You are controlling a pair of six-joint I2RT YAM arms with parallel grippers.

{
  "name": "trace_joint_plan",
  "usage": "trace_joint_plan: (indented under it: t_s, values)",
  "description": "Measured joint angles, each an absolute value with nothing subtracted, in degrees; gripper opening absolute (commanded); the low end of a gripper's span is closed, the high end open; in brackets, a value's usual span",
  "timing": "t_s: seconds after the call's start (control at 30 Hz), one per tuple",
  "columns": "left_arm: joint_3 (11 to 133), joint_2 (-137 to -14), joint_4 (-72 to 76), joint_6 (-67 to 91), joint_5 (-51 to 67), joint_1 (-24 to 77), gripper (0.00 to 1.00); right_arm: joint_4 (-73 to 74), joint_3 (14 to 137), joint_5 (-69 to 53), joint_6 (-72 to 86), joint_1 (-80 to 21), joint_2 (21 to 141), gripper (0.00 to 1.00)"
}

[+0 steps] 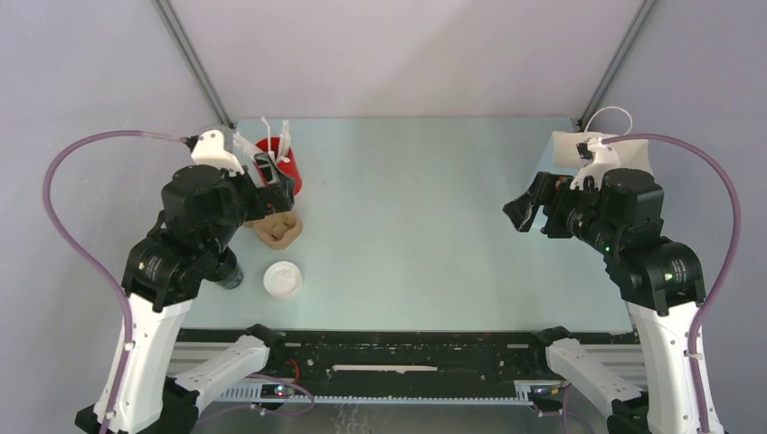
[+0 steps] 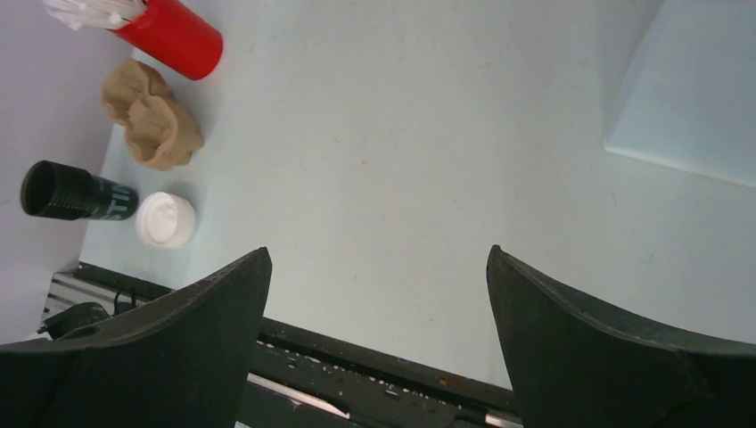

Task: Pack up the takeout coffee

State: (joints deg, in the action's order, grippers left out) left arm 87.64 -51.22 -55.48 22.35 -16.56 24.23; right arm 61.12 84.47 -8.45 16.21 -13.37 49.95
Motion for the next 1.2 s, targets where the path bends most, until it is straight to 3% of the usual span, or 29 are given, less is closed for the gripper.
trace_joint_plan:
  t_s: [0.37, 0.7, 0.93, 1.2]
  values:
    - [83.55, -51.22, -59.83, 24.75, -18.79, 23.11, 1.0, 62.08, 83.59, -2.55, 17.52, -22.28, 53.58, 0.99]
    - [74.35, -51.22, -69.32, 30.26, -21.69, 5.34, 1.0, 60.6, 80.97, -6.0, 19.2, -25.67, 57.34, 1.0]
    - [65.49, -55.33, -66.76, 32.82, -20.43, -6.63, 0.84, 60.84, 80.9, -9.67, 20.21, -25.98, 56.99, 1.0]
    - [64.14, -62.5, -59.46, 32.53, -15.31, -17.06, 0.7, 61.1, 80.47, -14.13, 20.36, -26.0, 56.6, 0.99]
